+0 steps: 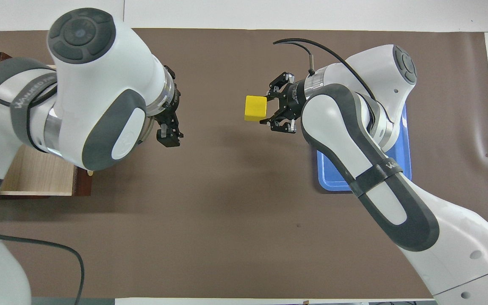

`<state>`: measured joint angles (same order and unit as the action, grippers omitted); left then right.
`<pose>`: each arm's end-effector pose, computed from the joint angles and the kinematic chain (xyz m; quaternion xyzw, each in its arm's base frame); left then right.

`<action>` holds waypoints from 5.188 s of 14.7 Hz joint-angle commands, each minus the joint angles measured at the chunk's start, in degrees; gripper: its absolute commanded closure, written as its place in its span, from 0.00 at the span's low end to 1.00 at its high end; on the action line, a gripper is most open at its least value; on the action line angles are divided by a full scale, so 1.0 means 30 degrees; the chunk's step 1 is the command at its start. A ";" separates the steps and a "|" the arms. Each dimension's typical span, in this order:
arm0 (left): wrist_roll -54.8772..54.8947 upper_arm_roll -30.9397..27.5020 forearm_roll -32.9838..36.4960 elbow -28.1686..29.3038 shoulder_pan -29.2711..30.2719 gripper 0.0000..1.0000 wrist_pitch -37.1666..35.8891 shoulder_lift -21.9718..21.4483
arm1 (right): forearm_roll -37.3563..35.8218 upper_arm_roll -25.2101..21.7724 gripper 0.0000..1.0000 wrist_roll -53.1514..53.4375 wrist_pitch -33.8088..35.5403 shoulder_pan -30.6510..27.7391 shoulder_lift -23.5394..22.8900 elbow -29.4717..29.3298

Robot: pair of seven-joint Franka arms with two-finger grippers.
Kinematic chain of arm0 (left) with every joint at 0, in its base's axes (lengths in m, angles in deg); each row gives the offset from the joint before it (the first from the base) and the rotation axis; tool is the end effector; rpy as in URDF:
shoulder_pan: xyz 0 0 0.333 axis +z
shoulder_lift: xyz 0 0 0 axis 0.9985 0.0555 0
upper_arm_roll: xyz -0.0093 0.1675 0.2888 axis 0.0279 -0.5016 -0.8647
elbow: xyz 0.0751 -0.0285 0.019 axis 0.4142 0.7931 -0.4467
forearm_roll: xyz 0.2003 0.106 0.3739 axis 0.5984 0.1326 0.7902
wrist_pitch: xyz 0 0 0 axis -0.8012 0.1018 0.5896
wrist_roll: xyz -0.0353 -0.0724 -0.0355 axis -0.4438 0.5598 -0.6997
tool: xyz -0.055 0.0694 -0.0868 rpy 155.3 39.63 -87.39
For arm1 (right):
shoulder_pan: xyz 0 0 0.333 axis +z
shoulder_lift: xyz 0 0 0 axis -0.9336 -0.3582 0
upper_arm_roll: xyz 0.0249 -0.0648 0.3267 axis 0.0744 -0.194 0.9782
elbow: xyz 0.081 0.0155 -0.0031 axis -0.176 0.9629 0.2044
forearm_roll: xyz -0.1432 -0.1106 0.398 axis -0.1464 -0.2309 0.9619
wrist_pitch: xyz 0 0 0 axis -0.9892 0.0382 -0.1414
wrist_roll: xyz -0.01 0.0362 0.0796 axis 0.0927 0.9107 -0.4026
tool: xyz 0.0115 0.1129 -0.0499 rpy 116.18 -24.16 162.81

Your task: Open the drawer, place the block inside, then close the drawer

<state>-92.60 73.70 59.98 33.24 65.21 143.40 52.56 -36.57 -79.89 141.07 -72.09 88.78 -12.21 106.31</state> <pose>0.6318 -0.3732 0.5134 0.7085 0.7045 -0.0205 0.0350 0.6850 0.2808 0.3776 -0.6707 0.6702 0.2165 0.2324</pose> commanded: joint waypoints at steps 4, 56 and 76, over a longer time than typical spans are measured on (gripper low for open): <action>-0.1262 -0.4308 0.0448 -0.6347 -0.5155 0.00 -0.2337 0.5270 | 0.0305 0.0010 1.00 0.0368 -0.0393 0.0237 -0.0309 -0.0321; 0.9534 -0.4727 -0.0902 -0.1729 0.3182 1.00 -0.4829 -0.0901 | -0.0105 -0.0078 0.02 -0.0334 -0.0657 -0.0464 -0.0104 0.0352; 1.2417 -0.4815 -0.0345 1.1488 0.6965 1.00 0.4898 -0.5826 | -1.3168 -0.0107 0.00 -1.6590 0.8829 -0.4215 0.7683 0.1525</action>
<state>-54.82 58.91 58.29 64.87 85.12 156.49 37.61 -73.10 -80.77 95.65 -47.61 76.99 5.99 108.54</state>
